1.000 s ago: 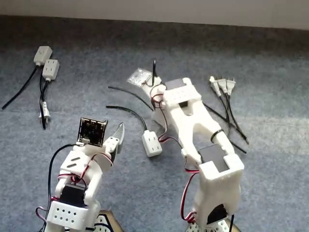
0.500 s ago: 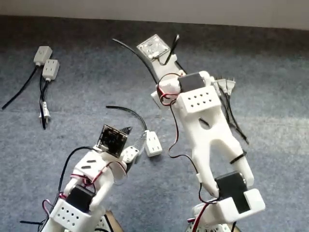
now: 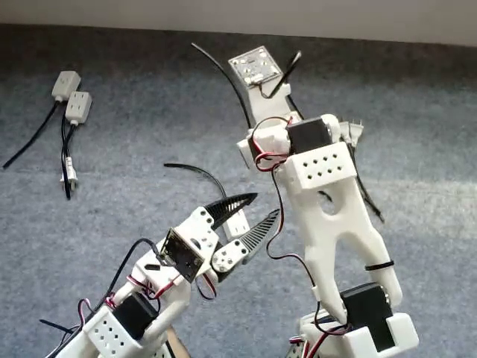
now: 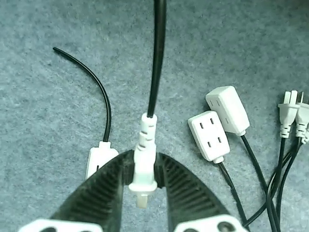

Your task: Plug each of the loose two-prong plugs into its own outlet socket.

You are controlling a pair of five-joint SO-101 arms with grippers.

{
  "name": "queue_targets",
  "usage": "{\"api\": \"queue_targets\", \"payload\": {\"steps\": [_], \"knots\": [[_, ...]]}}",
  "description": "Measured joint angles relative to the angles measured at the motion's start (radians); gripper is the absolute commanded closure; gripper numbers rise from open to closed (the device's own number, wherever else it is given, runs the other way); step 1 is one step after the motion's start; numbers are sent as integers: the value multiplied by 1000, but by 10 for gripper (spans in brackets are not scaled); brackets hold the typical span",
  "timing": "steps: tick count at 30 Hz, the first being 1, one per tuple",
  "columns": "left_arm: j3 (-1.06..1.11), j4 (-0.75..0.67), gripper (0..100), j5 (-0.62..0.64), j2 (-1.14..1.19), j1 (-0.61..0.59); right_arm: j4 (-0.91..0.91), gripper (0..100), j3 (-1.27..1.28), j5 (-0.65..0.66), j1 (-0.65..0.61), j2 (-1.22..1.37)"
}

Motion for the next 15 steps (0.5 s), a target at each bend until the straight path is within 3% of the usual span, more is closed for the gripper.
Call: {"api": "queue_targets", "payload": {"steps": [9, 15], "knots": [[0, -43, 836, 0, 3, 2, 46, 990, 0, -6, -74, -2], [0, -146, 836, 0, 178, 2, 66, 990, 0, -6, -86, -68]]}}
